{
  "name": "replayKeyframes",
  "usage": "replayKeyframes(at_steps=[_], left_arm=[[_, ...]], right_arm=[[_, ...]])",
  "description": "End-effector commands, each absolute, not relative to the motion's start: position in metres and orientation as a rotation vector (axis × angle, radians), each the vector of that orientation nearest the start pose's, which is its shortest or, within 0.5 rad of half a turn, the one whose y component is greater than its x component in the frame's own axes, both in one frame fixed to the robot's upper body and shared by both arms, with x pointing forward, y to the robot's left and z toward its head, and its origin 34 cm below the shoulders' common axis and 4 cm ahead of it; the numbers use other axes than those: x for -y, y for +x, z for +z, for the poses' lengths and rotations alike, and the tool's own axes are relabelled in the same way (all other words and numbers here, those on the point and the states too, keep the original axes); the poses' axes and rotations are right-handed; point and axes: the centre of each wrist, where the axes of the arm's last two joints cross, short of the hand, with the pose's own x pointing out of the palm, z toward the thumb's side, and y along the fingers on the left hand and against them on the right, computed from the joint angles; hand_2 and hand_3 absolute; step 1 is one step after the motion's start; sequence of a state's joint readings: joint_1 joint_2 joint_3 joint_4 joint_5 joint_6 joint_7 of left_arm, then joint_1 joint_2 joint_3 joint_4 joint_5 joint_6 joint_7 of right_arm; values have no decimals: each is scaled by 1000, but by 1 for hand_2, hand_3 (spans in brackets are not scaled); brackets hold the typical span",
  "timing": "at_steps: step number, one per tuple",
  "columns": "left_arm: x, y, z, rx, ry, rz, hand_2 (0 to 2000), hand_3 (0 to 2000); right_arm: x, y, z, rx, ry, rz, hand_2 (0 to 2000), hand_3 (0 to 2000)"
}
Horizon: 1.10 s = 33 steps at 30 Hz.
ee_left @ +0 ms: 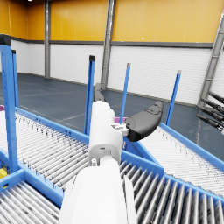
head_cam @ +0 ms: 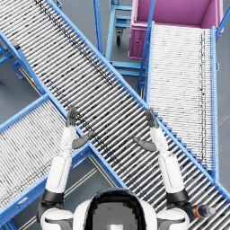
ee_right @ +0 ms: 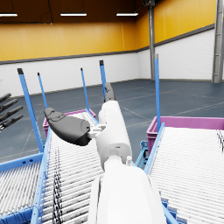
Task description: Pick up the oil and place it on the left assembly line, put the cola on the right, and keep Sprite still
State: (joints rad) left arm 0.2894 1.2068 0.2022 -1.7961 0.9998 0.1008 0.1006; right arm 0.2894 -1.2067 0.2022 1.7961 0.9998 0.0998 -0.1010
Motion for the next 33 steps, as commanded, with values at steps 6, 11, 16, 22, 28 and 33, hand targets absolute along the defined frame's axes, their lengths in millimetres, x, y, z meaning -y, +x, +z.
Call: replayKeyframes(at_steps=[6, 11, 16, 22, 28, 33], left_arm=[[-201, 255, 229, 388, 74, -1777, 0, 0], [-201, 255, 229, 388, 74, -1777, 0, 0], [-201, 255, 229, 388, 74, -1777, 0, 0], [-201, 255, 229, 388, 74, -1777, 0, 0], [-201, 255, 229, 388, 74, -1777, 0, 0], [-201, 255, 229, 388, 74, -1777, 0, 0]], right_arm=[[201, 255, 229, 376, -134, 1971, 0, 0], [201, 255, 229, 376, -134, 1971, 0, 0], [201, 255, 229, 376, -134, 1971, 0, 0], [201, 255, 229, 376, -134, 1971, 0, 0], [201, 255, 229, 376, -134, 1971, 0, 0], [201, 255, 229, 376, -134, 1971, 0, 0]])
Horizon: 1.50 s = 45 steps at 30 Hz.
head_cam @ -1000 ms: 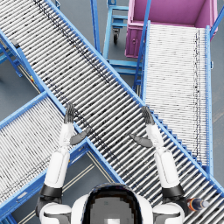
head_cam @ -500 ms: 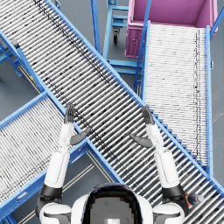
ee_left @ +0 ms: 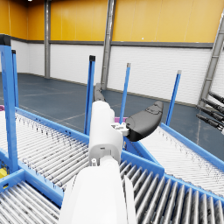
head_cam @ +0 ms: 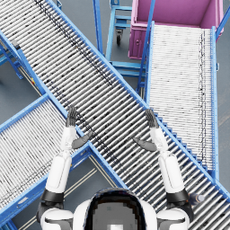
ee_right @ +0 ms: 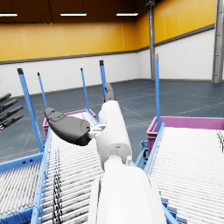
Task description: Pick up the oil and place it on the left assembly line, put the cola on the right, and keep Sprite still
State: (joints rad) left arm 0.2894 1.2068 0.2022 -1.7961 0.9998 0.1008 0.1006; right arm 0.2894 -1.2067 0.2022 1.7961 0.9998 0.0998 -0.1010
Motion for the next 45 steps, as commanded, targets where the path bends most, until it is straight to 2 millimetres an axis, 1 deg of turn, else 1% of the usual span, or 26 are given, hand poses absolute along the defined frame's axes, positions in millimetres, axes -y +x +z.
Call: replayKeyframes(at_steps=[1, 45], left_arm=[[-201, 255, 229, 388, 74, -1777, 0, 0], [-201, 255, 229, 388, 74, -1777, 0, 0]], right_arm=[[201, 255, 229, 376, -134, 1971, 0, 0], [201, 255, 229, 376, -134, 1971, 0, 0]])
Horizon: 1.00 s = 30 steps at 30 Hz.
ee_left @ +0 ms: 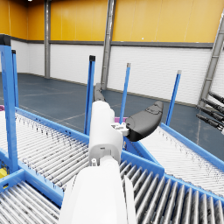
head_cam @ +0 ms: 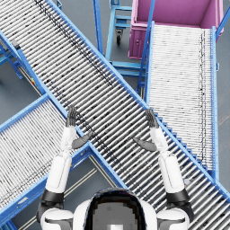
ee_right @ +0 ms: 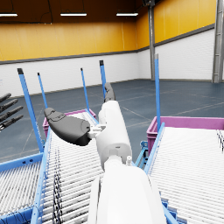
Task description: Pick up the oil and place it on the left assembly line, put the cola on the right, and keep Sprite still
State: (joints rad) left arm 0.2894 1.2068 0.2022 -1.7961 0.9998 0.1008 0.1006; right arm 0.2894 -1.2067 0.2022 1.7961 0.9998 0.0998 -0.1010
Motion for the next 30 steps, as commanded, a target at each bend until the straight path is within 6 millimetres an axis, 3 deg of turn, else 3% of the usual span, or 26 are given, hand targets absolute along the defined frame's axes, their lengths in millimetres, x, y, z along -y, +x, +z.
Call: replayKeyframes(at_steps=[1, 14, 22, 27, 30], left_arm=[[-201, 255, 229, 388, 74, -1777, 0, 0], [-197, 257, 228, 387, 68, -1787, 0, 0], [-208, 248, 286, 709, 319, -1773, 0, 0], [-220, 249, 307, 790, 382, -1710, 0, 0], [-230, 250, 315, 725, 516, -1613, 0, 0]], right_arm=[[201, 255, 229, 376, -134, 1971, 0, 0], [195, 258, 227, 373, -123, 1987, 0, 0], [203, 248, 275, 671, -290, 1813, 0, 0], [210, 248, 289, 739, -329, 1757, 0, 0], [217, 248, 298, 679, -466, 1677, 0, 0]])
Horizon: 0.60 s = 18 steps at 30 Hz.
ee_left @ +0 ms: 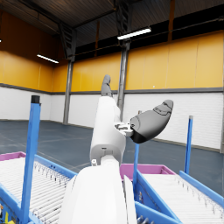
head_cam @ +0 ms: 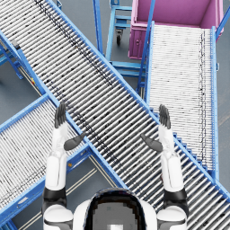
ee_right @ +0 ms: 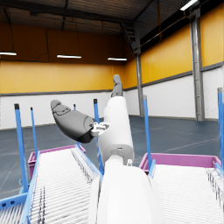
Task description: Pick up the oil and place it on the left assembly line, put the cola on the right, and keep Sprite still
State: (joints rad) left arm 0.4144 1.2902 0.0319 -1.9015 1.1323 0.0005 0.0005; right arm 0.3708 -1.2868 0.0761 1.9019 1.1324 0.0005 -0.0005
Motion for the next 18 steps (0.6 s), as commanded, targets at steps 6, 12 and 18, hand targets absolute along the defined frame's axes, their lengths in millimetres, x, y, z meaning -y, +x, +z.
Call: replayKeyframes(at_steps=[6, 12, 18], left_arm=[[-241, 248, 327, 592, 724, -1459, 0, 0], [-249, 249, 327, 556, 748, -1402, 0, 0], [-257, 251, 323, 540, 727, -1371, 0, 0]], right_arm=[[224, 246, 309, 555, -680, 1542, 0, 0], [227, 248, 308, 522, -708, 1505, 0, 0], [235, 250, 303, 504, -684, 1472, 0, 0]])
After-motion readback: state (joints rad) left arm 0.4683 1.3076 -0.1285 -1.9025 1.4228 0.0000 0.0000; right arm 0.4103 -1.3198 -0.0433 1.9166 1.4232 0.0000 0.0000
